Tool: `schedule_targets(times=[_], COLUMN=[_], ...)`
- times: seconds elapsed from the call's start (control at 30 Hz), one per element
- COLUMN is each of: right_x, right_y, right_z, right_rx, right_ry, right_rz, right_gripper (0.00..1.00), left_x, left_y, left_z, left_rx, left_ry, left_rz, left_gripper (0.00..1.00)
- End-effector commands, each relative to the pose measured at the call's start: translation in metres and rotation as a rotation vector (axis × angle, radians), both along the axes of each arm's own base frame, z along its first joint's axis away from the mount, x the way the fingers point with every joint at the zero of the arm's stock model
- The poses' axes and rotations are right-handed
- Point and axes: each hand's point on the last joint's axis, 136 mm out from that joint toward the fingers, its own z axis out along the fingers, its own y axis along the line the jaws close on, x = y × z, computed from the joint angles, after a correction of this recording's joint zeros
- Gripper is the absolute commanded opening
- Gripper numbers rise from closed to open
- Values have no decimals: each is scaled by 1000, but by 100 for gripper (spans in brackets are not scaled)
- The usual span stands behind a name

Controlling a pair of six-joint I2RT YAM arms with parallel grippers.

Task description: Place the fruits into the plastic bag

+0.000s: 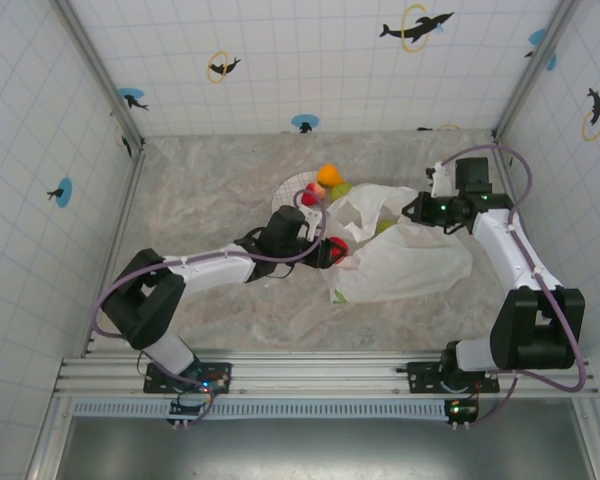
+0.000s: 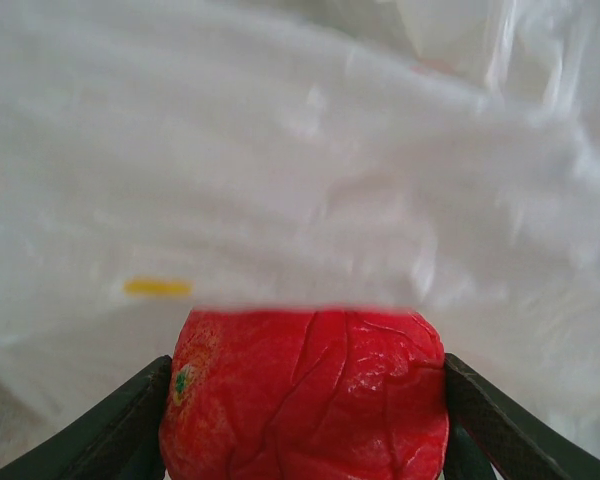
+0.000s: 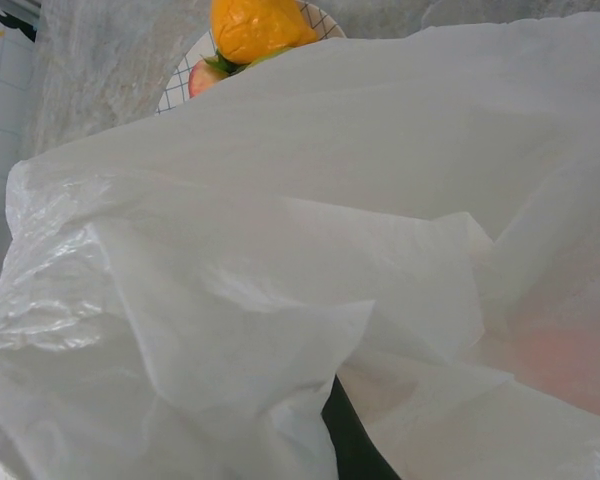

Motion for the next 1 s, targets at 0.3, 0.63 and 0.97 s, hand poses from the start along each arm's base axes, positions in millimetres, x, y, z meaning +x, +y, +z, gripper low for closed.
schedule_targets(times=[0.3,0.63,0.97], right_x=[-13,-13,-8], right_y=[22,24,15], right_z=[1,-3,-2], right_rx=[29,53,50], right_ry=[-2,1,-4], right_rz=[85,83,49], right_gripper=[0,0,0], left_x=[60,75,54], left_y=[-49,-104,-138], left_z=[30,9,-24], left_rx=[-144,-185,-165], left_ry=[-87,-41,50], left_rz=[133,171,29], left_gripper=[61,63,69])
